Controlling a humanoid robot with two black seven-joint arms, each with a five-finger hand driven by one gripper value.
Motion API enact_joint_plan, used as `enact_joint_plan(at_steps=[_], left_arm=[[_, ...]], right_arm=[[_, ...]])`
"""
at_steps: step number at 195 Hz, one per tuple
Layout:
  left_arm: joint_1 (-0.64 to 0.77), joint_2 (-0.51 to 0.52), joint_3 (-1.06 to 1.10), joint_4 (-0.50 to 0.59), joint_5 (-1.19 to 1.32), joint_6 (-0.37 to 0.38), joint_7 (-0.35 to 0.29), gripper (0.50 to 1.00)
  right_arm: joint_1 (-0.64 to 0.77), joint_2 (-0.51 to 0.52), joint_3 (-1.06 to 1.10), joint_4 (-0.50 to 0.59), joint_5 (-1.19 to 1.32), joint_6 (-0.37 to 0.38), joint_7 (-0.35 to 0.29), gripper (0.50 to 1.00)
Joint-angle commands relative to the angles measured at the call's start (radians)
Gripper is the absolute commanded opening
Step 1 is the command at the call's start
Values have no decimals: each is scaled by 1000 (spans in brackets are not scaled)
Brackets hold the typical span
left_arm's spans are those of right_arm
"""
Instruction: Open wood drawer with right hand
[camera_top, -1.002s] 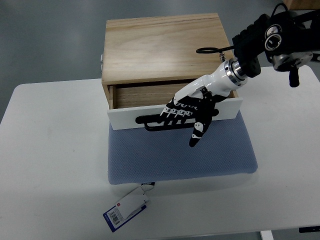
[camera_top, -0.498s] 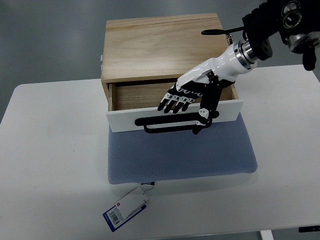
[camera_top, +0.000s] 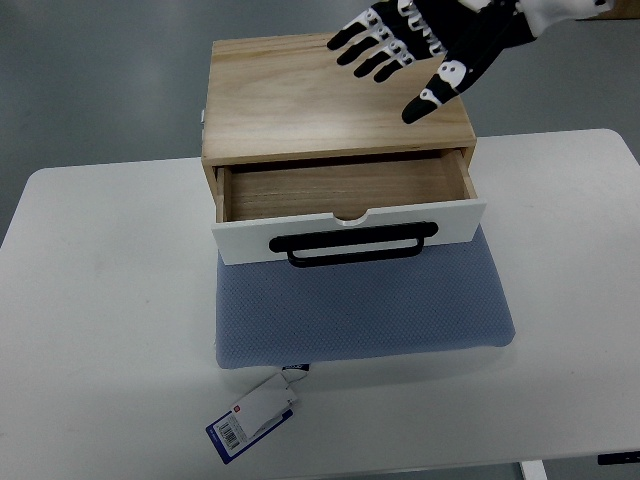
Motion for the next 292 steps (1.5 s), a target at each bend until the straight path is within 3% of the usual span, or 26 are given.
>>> enact_joint_plan(at_steps=[1, 29, 47, 60, 61, 82, 119, 136, 174, 223, 292], left_arm=[[0, 0, 0, 0, 0, -1, 0, 1000], [0, 0, 0, 0, 0, 0, 0, 1000], [0, 0, 0, 0, 0, 0, 0, 1000], [0, 0, 0, 0, 0, 0, 0, 1000], [0, 0, 0, 0, 0, -1, 0, 1000], [0, 0, 0, 0, 0, 0, 0, 1000], [0, 0, 0, 0, 0, 0, 0, 1000], [0, 0, 0, 0, 0, 0, 0, 1000], [0, 0, 0, 0, 0, 0, 0, 1000], [0, 0, 0, 0, 0, -1, 0, 1000], [0, 0, 0, 0, 0, 0, 0, 1000]], right_arm=[[-75, -89, 75, -37, 43, -17, 1, 926], [-285, -158, 288, -82, 46, -187, 1, 924], [-494, -172, 486, -119, 45, -310, -1, 926], [-517, -172, 508, -123, 45, -321, -2, 926], [-631, -169, 625, -147, 32, -373, -5, 926], [-817, -147, 805, -192, 25, -437, -10, 926], [-1028, -72, 977, -284, 12, -496, -10, 926], [-1060, -51, 1000, -306, 12, -505, -10, 926], [-1221, 81, 1149, -392, -26, -537, -10, 926], [-1325, 224, 1279, -470, -149, -563, -8, 928], [-1388, 310, 1325, -488, -155, -559, -1, 930]])
